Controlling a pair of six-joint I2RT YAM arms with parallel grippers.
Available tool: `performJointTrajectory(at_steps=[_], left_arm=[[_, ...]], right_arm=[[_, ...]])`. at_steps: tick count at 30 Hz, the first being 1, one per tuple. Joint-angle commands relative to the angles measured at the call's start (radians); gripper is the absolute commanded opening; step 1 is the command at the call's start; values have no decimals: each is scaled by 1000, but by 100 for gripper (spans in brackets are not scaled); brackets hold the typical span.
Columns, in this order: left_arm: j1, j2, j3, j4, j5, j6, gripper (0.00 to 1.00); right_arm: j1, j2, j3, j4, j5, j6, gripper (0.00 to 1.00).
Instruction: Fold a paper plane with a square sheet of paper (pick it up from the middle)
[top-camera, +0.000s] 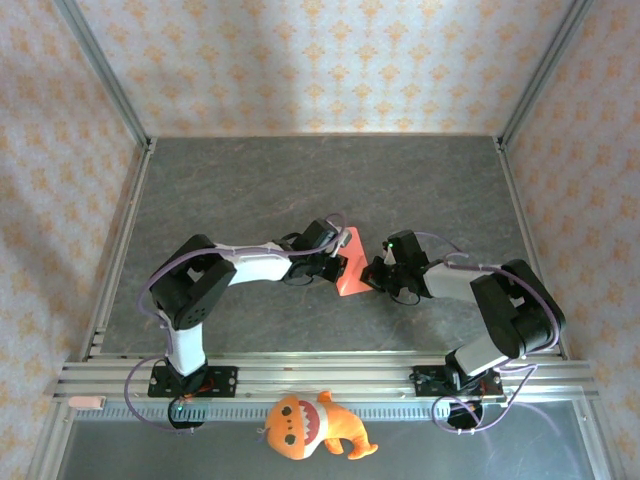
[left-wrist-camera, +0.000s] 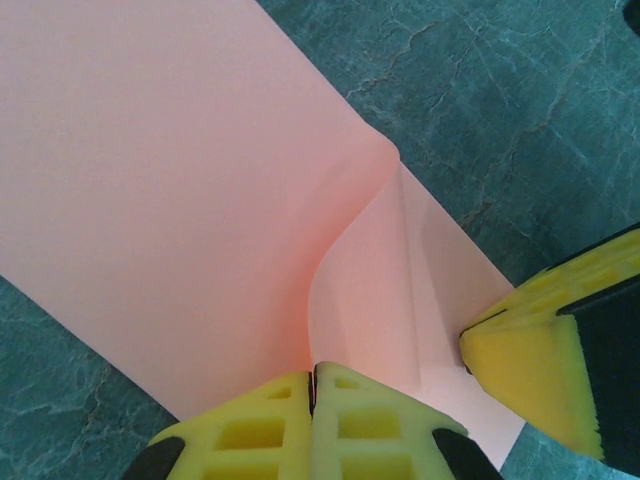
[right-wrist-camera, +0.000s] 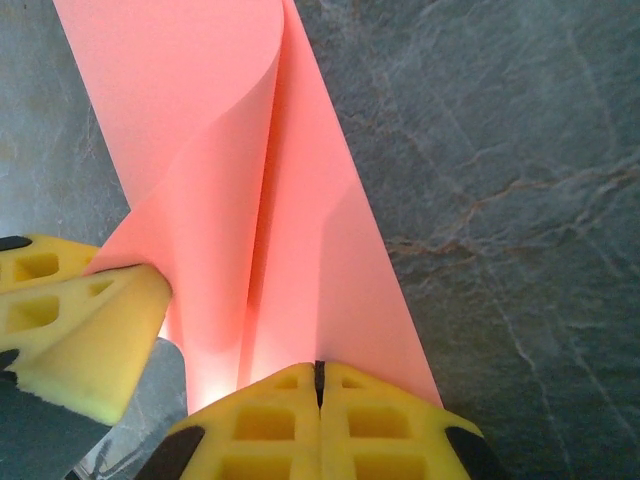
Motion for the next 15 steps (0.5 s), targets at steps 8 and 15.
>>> performJointTrajectory(at_steps=[8, 15], left_arm=[[5, 23, 24, -28, -34, 21, 0], [5, -5, 16, -33, -37, 4, 0]], right_arm=[[-7, 22, -5, -79, 31, -23, 2], [-14, 11, -11, -87, 31, -26, 2]])
